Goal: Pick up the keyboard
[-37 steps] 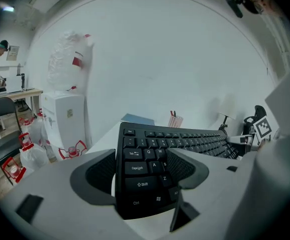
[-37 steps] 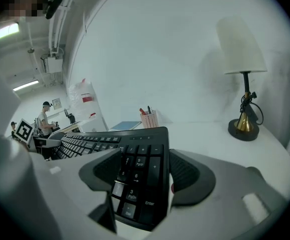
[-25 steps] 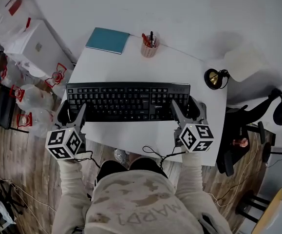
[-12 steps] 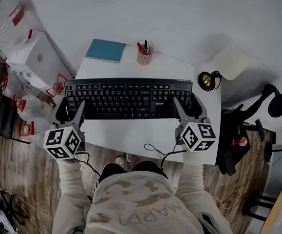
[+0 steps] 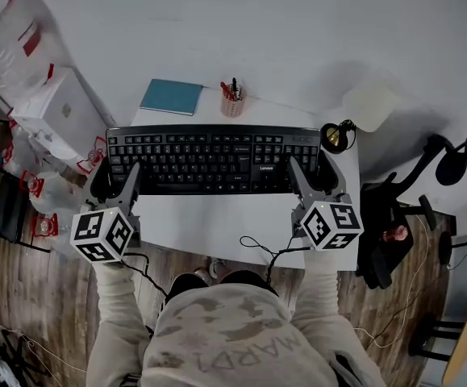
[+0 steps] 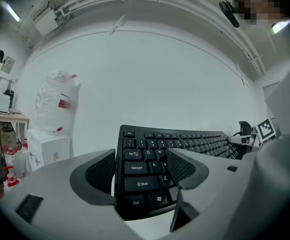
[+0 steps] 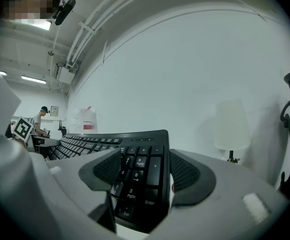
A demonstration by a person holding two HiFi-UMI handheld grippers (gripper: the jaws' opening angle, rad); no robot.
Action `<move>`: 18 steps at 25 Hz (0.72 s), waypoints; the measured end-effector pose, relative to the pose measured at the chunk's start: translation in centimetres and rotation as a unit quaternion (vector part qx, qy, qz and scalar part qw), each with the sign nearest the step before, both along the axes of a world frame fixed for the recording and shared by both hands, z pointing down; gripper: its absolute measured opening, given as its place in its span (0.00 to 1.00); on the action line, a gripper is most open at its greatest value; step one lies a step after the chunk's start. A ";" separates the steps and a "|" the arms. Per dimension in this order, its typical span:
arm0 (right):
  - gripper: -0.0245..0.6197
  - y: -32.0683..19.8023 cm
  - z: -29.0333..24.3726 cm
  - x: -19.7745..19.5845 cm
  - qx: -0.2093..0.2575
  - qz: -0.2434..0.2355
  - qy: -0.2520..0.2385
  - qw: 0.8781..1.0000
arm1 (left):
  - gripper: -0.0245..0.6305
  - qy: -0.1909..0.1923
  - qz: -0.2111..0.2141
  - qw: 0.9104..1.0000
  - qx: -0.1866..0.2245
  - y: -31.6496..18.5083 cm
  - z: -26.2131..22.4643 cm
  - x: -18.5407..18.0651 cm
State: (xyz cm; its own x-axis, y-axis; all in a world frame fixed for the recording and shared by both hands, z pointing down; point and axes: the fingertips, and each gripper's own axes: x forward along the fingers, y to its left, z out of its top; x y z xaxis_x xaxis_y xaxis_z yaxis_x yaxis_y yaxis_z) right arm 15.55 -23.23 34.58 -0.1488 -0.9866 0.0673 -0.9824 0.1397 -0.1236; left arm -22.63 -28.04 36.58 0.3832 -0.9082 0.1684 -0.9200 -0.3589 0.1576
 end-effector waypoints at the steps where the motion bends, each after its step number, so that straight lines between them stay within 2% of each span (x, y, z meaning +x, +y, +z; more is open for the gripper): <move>1: 0.53 0.1 -0.4 0.0 0.004 0.002 0.000 1.000 | 0.54 0.000 0.001 1.000 0.004 -0.1 -0.4 0.1; 18: 0.53 0.5 -5.1 0.1 0.052 0.019 0.009 0.998 | 0.54 0.009 0.014 0.998 0.059 -1.0 -5.2 0.4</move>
State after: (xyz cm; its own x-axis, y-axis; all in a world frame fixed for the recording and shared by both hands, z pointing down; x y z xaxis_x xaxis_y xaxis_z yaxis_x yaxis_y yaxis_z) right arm 15.66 -22.73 29.44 -0.1116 -0.9932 -0.0336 -0.9890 0.1143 -0.0936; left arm -22.28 -29.00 31.35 0.4101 -0.9105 0.0532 -0.9070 -0.4009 0.1291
